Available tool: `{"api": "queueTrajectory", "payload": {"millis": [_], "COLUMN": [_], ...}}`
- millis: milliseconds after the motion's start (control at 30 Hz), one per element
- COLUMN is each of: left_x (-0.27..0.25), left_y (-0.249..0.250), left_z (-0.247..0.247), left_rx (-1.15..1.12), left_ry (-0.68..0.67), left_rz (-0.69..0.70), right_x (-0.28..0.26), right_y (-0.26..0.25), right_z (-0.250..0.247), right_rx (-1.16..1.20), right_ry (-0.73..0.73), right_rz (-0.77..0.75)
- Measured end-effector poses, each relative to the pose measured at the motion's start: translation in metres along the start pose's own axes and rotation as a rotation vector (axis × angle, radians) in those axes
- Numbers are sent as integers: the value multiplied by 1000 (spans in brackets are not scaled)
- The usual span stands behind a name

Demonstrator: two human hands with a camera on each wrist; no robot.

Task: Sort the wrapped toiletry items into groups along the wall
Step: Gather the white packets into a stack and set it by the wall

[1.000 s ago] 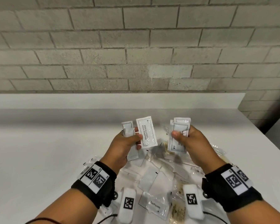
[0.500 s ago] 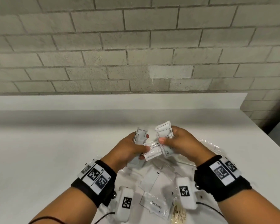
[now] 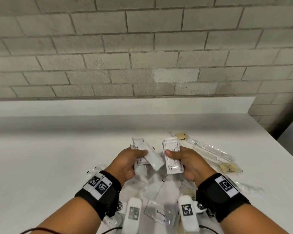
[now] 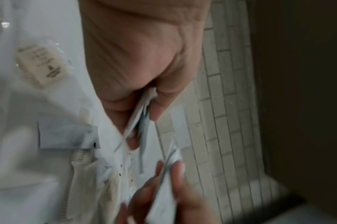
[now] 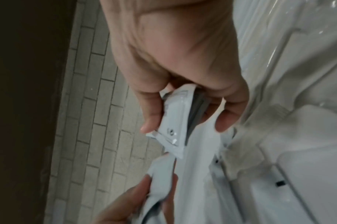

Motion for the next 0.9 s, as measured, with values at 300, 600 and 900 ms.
{"api": "queueTrajectory", "payload": {"millis": [300, 600, 900], "left_x": [-6, -4, -10], "left_y": [17, 24, 35], "left_z": [17, 17, 1], "left_rx": [211, -13, 148], "left_ry": [-65, -142, 30], "left_rz": [182, 138, 308], "right_x": [-12, -48, -40], "right_y": [-28, -68, -68], "right_z": [32, 57, 4], "right_rx": [-416, -1758, -740], "right_ry": [75, 272, 243], "right_rz": [-189, -1082, -491]}}
Point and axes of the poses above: each hand's wrist, its own x-axis towards the middle knuckle, its own z-axis out of the palm, y = z × x, the point moved 7 cm from there along x, towards the middle knuckle, and after that the axes turned 11 degrees about -y, right-handed, at the moved point
